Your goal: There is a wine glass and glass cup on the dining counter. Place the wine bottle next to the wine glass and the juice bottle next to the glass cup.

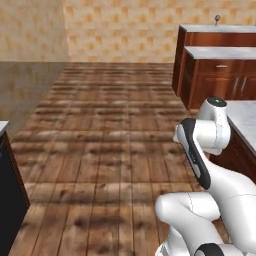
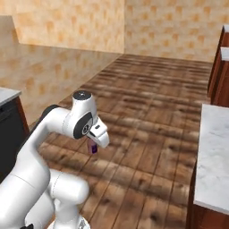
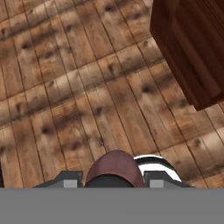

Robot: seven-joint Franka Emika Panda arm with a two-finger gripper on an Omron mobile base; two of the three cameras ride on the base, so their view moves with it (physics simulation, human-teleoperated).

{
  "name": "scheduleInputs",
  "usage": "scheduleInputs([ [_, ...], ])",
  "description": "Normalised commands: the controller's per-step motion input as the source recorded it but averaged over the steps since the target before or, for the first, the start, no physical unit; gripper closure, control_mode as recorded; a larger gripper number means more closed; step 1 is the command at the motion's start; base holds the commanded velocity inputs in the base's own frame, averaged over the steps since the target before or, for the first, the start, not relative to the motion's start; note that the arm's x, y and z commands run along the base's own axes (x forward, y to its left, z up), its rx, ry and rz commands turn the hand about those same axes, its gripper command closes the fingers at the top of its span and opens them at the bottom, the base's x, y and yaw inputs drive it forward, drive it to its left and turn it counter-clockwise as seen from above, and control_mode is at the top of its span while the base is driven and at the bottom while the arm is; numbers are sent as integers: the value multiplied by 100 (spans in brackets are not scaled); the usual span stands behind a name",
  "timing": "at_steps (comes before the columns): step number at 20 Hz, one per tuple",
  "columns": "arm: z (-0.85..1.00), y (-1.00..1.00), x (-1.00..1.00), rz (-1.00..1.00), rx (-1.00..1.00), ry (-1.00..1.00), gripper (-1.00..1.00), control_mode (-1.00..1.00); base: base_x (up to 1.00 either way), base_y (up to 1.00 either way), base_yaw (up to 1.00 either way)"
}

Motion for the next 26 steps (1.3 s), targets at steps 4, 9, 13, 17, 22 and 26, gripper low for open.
scheduleInputs([
  [4,0,0,0,0,0,0,100,100,93,0,1],
  [9,0,0,0,0,0,0,100,100,94,-3,1],
  [13,0,0,0,0,0,0,100,100,94,-3,1],
  [17,0,0,0,0,0,0,100,100,94,-7,1],
  [22,0,0,0,0,0,0,100,100,94,-8,2],
  [26,0,0,0,0,0,0,100,100,94,-9,1],
])
